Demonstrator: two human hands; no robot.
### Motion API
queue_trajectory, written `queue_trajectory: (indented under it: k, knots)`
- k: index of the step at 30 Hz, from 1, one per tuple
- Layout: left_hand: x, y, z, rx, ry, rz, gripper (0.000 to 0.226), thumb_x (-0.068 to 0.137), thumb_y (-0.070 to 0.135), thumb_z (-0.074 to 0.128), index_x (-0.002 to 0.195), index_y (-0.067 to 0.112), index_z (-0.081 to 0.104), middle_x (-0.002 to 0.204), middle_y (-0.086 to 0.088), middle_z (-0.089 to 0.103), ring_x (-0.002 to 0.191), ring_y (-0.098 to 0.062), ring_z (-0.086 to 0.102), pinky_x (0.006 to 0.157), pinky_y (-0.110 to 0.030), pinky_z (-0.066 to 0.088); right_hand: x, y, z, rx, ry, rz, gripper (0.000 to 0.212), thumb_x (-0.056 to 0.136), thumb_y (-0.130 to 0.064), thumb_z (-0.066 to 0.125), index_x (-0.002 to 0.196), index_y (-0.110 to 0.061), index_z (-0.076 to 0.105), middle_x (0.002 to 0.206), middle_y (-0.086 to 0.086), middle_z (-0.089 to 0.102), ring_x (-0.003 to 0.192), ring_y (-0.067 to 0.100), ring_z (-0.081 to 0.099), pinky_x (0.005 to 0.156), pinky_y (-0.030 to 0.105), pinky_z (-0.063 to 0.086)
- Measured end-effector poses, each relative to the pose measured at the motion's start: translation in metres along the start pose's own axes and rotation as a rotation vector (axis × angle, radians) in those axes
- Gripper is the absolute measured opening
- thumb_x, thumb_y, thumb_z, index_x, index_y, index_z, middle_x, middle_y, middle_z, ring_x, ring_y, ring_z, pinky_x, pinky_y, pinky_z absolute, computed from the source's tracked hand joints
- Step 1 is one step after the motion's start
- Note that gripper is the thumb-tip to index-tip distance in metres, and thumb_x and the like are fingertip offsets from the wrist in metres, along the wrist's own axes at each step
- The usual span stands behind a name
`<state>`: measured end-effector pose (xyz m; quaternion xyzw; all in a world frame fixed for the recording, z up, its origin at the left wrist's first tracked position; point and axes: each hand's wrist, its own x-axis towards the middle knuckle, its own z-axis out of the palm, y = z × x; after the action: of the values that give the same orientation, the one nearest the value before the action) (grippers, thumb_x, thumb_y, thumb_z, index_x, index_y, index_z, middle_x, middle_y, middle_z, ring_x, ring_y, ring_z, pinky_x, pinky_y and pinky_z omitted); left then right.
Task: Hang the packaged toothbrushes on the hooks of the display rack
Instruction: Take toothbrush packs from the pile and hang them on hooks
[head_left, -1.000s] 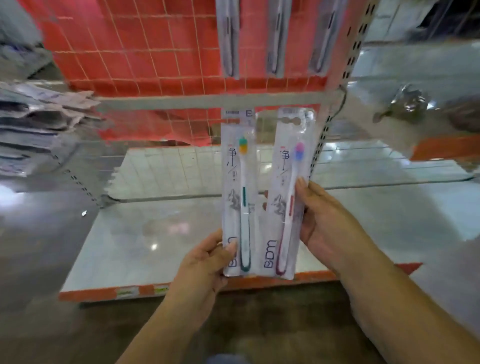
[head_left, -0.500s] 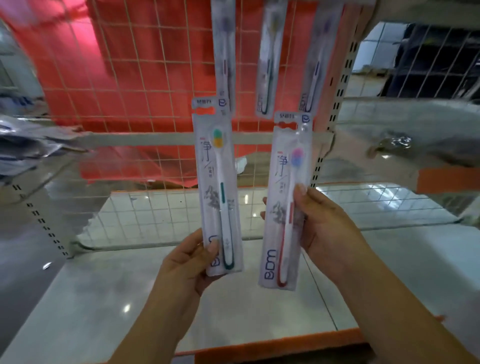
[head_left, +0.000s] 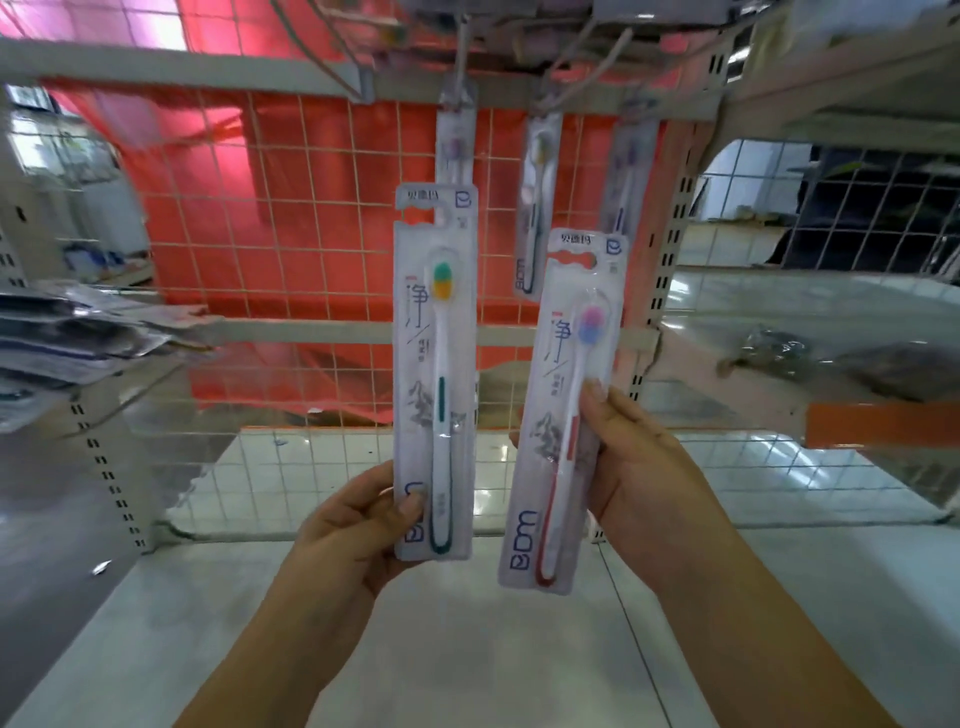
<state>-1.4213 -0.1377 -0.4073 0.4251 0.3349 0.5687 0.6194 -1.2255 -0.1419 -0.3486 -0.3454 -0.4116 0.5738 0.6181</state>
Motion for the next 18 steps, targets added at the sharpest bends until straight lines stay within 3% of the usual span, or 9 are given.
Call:
queue_trajectory:
  k: [3, 6, 8, 10, 18]
  knots:
    - [-0.008, 0.003, 0.007, -0.011, -0.002, 0.030, 0.040, 0.050, 0.027, 0.085, 0.088, 0.018, 0.077, 0.092, -0.012, 0.073, 0.077, -0.023, 0.071, 0.061, -0.032, 0.059, -0.009, -0.004, -0.004, -0.034, -0.023, -0.007, 0.041, 0.076, -0.033, 0.054, 0.111, -0.015, 0.066, 0.100, 0.008, 0.073, 0.088, 0.022, 0.070, 0.080, 0.039, 0.056]
    - [-0.010, -0.002, 0.018, 0.012, -0.011, 0.060, 0.074, 0.023, 0.038, 0.094, 0.092, 0.017, 0.076, 0.094, -0.013, 0.073, 0.078, -0.023, 0.071, 0.061, -0.030, 0.058, -0.016, -0.010, -0.013, -0.034, -0.040, -0.007, 0.039, 0.077, -0.034, 0.054, 0.110, -0.016, 0.066, 0.102, 0.008, 0.072, 0.092, 0.024, 0.069, 0.084, 0.043, 0.055]
    - [-0.008, -0.004, 0.029, 0.016, -0.002, 0.066, 0.056, 0.041, 0.028, 0.091, 0.092, 0.013, 0.075, 0.091, -0.014, 0.073, 0.075, -0.023, 0.071, 0.061, -0.031, 0.059, -0.016, -0.016, -0.019, -0.023, -0.043, -0.011, 0.039, 0.076, -0.033, 0.055, 0.109, -0.016, 0.066, 0.101, 0.008, 0.073, 0.090, 0.024, 0.070, 0.083, 0.043, 0.055]
    - [-0.003, -0.005, 0.046, 0.027, 0.013, 0.066, 0.033, 0.063, 0.013, 0.070, 0.096, 0.010, 0.072, 0.088, -0.014, 0.073, 0.072, -0.022, 0.071, 0.060, -0.030, 0.059, -0.016, -0.022, -0.024, -0.012, -0.044, -0.015, 0.037, 0.077, -0.032, 0.055, 0.108, -0.015, 0.067, 0.100, 0.009, 0.073, 0.089, 0.024, 0.070, 0.082, 0.042, 0.055]
    - [0.044, 0.002, 0.098, 0.175, 0.025, 0.117, 0.023, 0.080, -0.002, 0.058, 0.091, 0.014, 0.069, 0.078, -0.003, 0.074, 0.068, -0.015, 0.069, 0.057, -0.024, 0.057, -0.009, -0.042, -0.059, 0.003, 0.038, -0.018, 0.027, 0.072, -0.031, 0.055, 0.092, -0.020, 0.071, 0.090, 0.006, 0.074, 0.074, 0.019, 0.071, 0.067, 0.037, 0.060]
